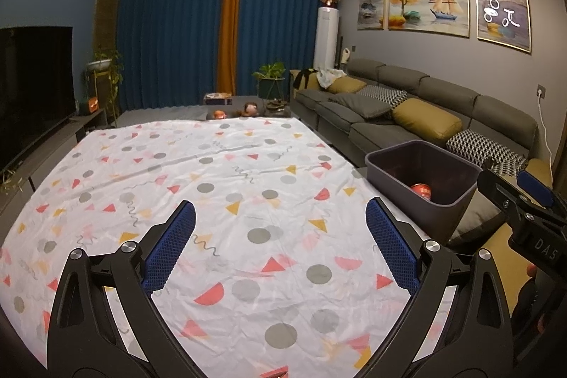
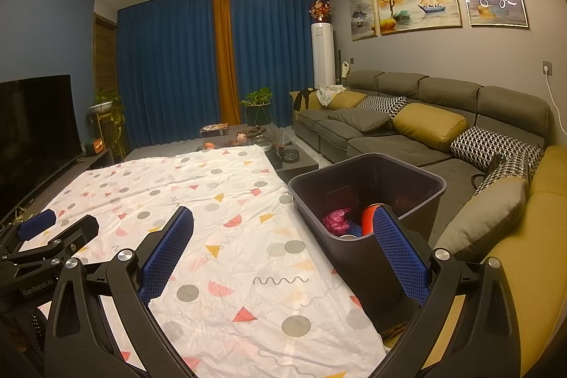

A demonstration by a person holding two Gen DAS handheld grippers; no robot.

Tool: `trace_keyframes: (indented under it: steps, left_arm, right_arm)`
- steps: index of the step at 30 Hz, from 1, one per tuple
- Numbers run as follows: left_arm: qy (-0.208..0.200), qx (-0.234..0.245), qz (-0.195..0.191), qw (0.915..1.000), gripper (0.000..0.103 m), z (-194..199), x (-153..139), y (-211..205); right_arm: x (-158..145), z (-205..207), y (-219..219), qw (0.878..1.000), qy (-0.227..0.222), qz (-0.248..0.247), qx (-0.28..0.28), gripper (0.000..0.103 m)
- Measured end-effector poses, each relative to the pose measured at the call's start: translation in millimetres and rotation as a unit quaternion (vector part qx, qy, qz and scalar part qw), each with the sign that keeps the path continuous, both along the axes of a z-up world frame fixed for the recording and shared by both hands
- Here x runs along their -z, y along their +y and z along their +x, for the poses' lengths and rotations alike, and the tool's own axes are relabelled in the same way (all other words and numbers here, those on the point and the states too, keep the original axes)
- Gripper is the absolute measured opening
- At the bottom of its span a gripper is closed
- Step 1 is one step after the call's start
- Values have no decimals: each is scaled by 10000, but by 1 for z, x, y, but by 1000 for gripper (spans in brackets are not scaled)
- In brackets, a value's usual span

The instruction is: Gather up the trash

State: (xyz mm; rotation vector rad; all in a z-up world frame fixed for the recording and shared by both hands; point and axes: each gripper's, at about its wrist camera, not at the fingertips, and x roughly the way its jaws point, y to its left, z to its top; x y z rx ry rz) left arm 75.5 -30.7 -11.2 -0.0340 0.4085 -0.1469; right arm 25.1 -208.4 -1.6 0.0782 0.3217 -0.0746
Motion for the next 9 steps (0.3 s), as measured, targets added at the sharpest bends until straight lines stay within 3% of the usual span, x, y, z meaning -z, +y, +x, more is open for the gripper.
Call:
trace_keyframes:
  steps: [9]
  left_arm:
    - [-9,-102,5,9999,97,-1,-2,3]
  right_arm:
    - [0,0,0,10000,-3,0,2,97]
